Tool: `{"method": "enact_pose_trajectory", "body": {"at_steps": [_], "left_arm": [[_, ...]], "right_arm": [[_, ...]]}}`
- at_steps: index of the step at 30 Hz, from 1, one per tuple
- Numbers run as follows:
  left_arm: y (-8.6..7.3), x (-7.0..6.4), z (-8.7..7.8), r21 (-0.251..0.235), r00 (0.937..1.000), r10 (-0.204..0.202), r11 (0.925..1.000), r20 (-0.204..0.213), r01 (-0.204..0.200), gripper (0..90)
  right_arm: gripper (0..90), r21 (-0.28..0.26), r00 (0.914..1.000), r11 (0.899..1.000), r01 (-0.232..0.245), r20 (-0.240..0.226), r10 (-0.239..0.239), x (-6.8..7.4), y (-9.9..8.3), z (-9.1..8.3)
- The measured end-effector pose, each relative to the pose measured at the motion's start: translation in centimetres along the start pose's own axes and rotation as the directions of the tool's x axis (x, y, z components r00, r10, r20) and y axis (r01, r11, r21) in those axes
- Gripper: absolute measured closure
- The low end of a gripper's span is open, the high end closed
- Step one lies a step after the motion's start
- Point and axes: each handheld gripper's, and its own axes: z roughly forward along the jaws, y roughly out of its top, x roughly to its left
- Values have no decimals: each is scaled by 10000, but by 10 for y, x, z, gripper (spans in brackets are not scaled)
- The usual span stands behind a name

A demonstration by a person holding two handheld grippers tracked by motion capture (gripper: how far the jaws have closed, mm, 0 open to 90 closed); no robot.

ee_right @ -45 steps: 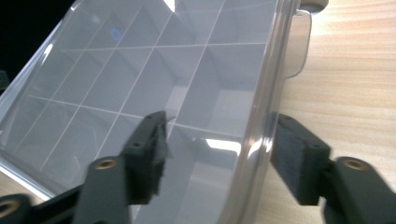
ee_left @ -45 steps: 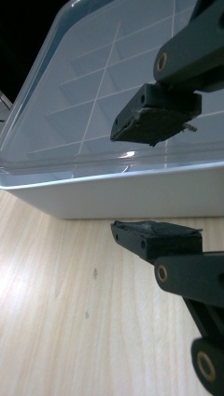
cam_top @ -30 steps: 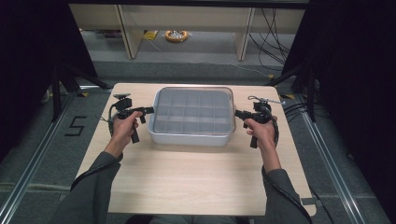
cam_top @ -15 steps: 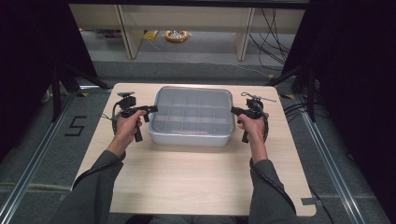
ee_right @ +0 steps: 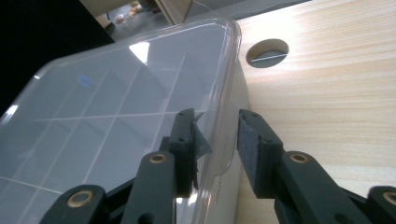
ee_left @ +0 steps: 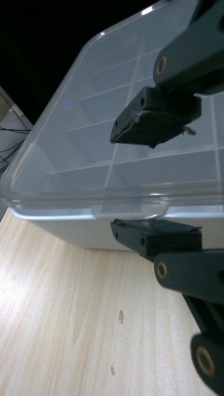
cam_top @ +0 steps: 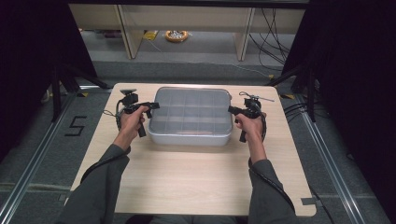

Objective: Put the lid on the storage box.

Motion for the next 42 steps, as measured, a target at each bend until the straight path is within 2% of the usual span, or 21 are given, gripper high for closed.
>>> {"method": "enact_pose_trajectory", "body": {"at_steps": [2,3,4,11,12,15,16,18,21,23,24,25,28,29,30,31,33,38,39,41,42], "left_arm": [[-1,0,0,-133,9996,85,9999,-257,-88,601],[-2,0,-1,-167,9995,180,9997,-272,-185,621],[-2,-1,-1,-226,9993,196,9995,-311,-203,635],[-2,2,-5,-531,9996,-196,9984,-179,186,656],[-1,2,-6,-600,9995,-247,9979,-205,234,666],[0,3,-11,-562,9994,-322,9979,-126,315,671],[0,3,-12,-570,9994,-284,9980,-178,274,672],[-1,4,-12,-642,9988,-369,9973,-306,349,679],[-3,6,-9,-406,9993,-241,9989,-299,229,678],[-4,5,-8,-404,9994,-144,9991,-321,131,679],[-5,4,-8,-340,9993,-61,9994,-361,49,676],[-6,2,-7,-291,9994,2,9996,-349,-12,671],[-7,-1,-3,-263,9990,42,9996,-442,-53,644],[-7,0,-3,-290,9990,-36,9996,-443,23,642],[-6,0,-2,-228,9990,2,9997,-442,-12,642],[-6,0,-2,-204,9989,41,9998,-463,-50,639],[-7,0,-1,-64,9992,120,9999,-381,-122,607],[-8,3,-4,84,9999,-43,10000,-140,44,598],[-8,3,-3,-35,9998,-215,9998,-60,215,572],[-7,3,-6,65,10000,25,10000,-93,-24,498],[-6,3,-7,6,9997,25,10000,-233,-25,472]], "right_arm": [[684,-23,9991,9993,-383,-170,382,-2,-2,-1],[685,-24,9945,9950,-1002,-296,1001,1,-3,-2],[685,-138,9967,9972,-737,-342,732,-3,-4,-2],[685,-404,9975,9975,-577,-428,560,1,-5,-6],[685,-247,9944,9946,-1004,-359,995,8,-4,-8],[686,-228,9967,9969,-754,-306,747,8,-5,-7],[685,-45,9917,9925,-1226,-399,1223,12,-5,-9],[686,-227,9974,9978,-627,-378,618,9,-7,-7],[684,-50,9950,9953,-964,-253,963,13,-10,-7],[683,-209,9981,9981,-578,-237,573,8,-12,-5],[681,-268,9981,9980,-578,-226,572,6,-13,-5],[678,-36,9884,9888,-1491,-281,1489,11,-13,-8],[675,-245,9976,9975,-663,-216,657,1,-14,-5],[667,-271,9974,9975,-657,-322,648,1,-15,-4],[661,-116,9950,9953,-960,-285,957,4,-16,-5],[654,-212,9975,9977,-651,-290,644,2,-16,-3],[653,-254,9967,9968,-761,-311,753,2,-17,-3],[637,-19,9889,9901,-1403,-493,1401,6,-16,-3],[635,-112,9927,9936,-1125,-454,1119,4,-16,-2],[616,-172,9936,9944,-1042,-450,1033,4,-15,-2],[598,-42,9889,9900,-1410,-483,1406,8,-15,-4]]}}
